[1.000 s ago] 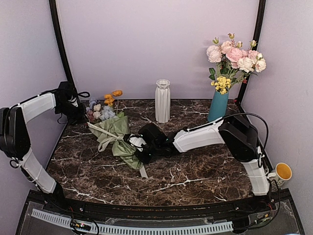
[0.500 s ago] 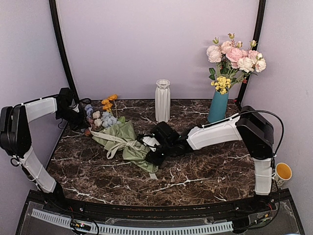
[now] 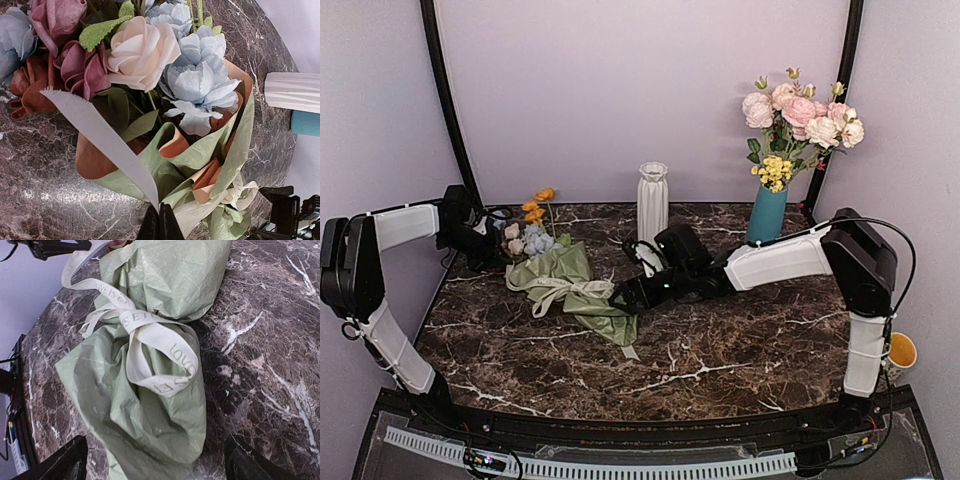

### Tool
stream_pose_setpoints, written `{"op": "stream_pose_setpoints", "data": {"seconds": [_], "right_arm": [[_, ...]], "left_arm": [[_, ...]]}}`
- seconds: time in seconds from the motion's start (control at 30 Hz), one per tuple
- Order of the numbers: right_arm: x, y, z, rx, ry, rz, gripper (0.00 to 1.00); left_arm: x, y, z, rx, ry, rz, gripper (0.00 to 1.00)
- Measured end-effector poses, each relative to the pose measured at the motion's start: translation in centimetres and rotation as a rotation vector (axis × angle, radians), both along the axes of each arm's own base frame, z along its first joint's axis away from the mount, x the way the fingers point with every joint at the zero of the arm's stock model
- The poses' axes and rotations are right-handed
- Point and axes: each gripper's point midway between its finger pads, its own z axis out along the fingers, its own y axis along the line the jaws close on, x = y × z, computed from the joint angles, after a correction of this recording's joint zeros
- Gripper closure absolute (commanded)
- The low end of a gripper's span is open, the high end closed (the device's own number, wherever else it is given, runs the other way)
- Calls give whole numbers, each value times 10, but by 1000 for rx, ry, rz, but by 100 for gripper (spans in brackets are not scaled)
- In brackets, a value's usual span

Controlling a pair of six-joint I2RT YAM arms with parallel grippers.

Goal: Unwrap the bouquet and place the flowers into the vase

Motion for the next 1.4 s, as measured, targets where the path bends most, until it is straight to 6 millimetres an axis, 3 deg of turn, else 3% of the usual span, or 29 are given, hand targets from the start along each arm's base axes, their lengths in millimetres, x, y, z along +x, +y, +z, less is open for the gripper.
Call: {"op": "stream_pose_setpoints", "data": {"seconds": [0.13,0.27,0.4,0.53,0.73,0.97,1.4], "right_arm": [[-4,-19,8,92,81,-13,2],[16,-24,19,153,102,-67,6],[43,-6,19,157,120,-94,9],[54,16,-1,124,157,-77,10],[33,24,-40,27,238,-10,10],[6,25,-42,7,224,85,10],[-19,11,-42,1,222,133,11]], "left_arm": [[0,0,0,-2,0,-1,100],[0,0,0,-3,-1,-1,100],[0,-1,0,-4,-2,-2,100],[0,-1,0,0,-4,-7,100],[-1,-2,-1,2,-2,-14,100],[-2,0,-3,12,-1,-12,100],[-3,-1,-5,12,3,-13,100]]}}
